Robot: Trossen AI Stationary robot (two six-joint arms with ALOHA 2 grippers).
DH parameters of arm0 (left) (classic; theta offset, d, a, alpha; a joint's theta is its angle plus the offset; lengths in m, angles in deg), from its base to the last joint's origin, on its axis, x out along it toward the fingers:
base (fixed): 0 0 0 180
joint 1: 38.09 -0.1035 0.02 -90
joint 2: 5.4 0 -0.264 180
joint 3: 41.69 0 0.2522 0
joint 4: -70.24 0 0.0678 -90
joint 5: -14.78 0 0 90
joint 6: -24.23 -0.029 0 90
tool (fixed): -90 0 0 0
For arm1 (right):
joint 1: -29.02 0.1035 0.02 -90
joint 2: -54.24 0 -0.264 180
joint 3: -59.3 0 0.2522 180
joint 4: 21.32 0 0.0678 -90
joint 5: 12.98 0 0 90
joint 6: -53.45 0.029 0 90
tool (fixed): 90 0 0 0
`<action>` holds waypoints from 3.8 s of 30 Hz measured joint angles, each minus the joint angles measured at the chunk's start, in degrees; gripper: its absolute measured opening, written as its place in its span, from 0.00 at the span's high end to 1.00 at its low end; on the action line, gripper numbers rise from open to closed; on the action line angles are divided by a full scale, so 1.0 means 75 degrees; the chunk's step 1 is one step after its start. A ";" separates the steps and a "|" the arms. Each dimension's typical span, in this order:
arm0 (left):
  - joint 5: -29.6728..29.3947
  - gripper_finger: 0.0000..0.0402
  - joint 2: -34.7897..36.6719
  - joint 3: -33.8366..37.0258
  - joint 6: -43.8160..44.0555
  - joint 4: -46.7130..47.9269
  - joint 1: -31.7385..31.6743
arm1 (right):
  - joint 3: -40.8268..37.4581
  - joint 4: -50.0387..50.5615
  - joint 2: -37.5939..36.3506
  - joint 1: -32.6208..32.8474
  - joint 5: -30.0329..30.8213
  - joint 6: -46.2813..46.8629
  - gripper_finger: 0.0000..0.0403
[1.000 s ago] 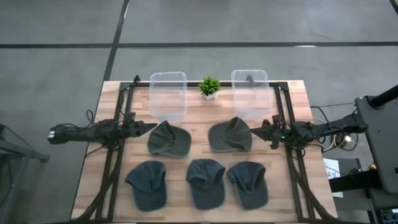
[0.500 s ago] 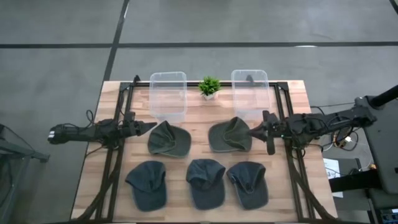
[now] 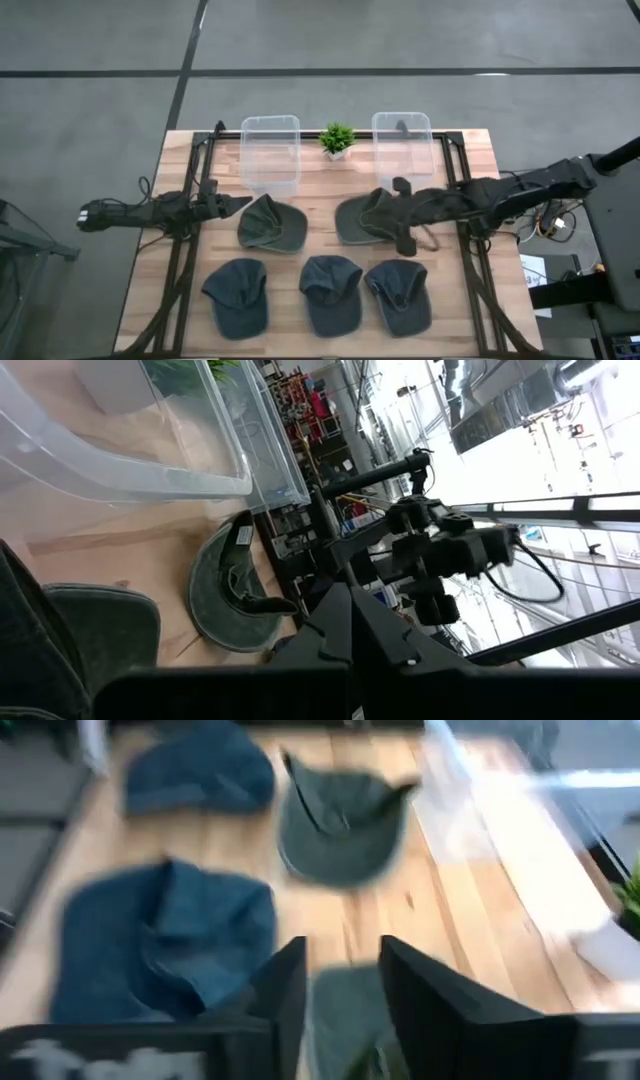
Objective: Pick & Place hat
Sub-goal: Put the top right gray cap into the right transparent bin
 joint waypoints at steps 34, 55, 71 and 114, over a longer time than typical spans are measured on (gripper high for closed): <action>0.0518 1.00 0.0000 0.0011 0.0233 -0.0009 0.0000 | 0.1659 0.2012 0.5528 -0.0009 0.0028 0.0116 0.59; 0.0541 1.00 0.0000 0.0016 0.0540 -0.0035 0.0000 | 0.3058 0.2988 0.5200 0.0093 0.0757 0.0285 0.97; 0.0542 1.00 0.0000 0.0017 0.0522 -0.0015 0.0002 | 0.5581 0.5080 0.4668 0.0143 0.2489 0.2658 0.98; 0.0789 1.00 -0.0003 0.0017 0.0103 0.0032 0.0001 | 0.8134 0.7914 0.4510 -0.3515 0.5005 0.5082 0.98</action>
